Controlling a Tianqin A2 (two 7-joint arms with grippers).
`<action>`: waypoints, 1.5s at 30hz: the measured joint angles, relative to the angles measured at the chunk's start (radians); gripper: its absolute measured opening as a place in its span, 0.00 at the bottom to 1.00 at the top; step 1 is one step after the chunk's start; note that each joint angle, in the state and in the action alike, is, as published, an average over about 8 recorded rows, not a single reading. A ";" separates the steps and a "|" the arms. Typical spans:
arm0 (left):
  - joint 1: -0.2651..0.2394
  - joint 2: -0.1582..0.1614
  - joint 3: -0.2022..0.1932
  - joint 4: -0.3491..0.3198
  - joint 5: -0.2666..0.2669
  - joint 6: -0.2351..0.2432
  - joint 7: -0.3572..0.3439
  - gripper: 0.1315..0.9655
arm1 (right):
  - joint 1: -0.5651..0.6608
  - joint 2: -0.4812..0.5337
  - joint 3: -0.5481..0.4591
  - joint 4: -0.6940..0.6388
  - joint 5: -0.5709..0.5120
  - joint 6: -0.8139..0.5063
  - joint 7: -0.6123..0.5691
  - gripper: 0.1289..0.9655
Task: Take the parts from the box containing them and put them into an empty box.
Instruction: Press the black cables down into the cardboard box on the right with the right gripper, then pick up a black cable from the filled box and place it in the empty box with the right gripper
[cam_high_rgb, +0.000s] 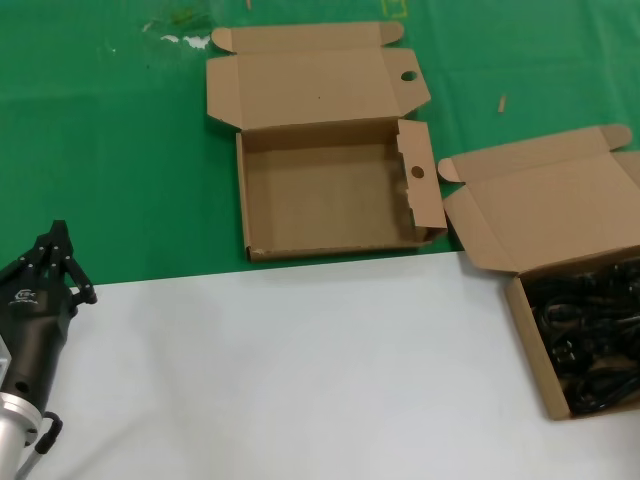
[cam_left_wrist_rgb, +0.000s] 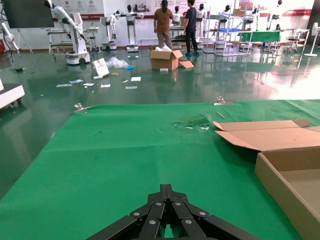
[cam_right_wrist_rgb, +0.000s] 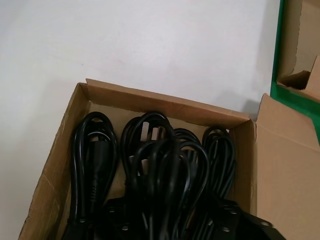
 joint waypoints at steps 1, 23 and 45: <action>0.000 0.000 0.000 0.000 0.000 0.000 0.000 0.01 | 0.001 -0.001 -0.001 -0.003 0.000 0.000 -0.001 0.61; 0.000 0.000 0.000 0.000 0.000 0.000 0.000 0.01 | 0.007 0.035 -0.009 0.058 -0.020 -0.026 0.093 0.11; 0.000 0.000 0.000 0.000 0.000 0.000 0.000 0.01 | 0.170 0.097 -0.009 0.337 -0.089 -0.247 0.451 0.02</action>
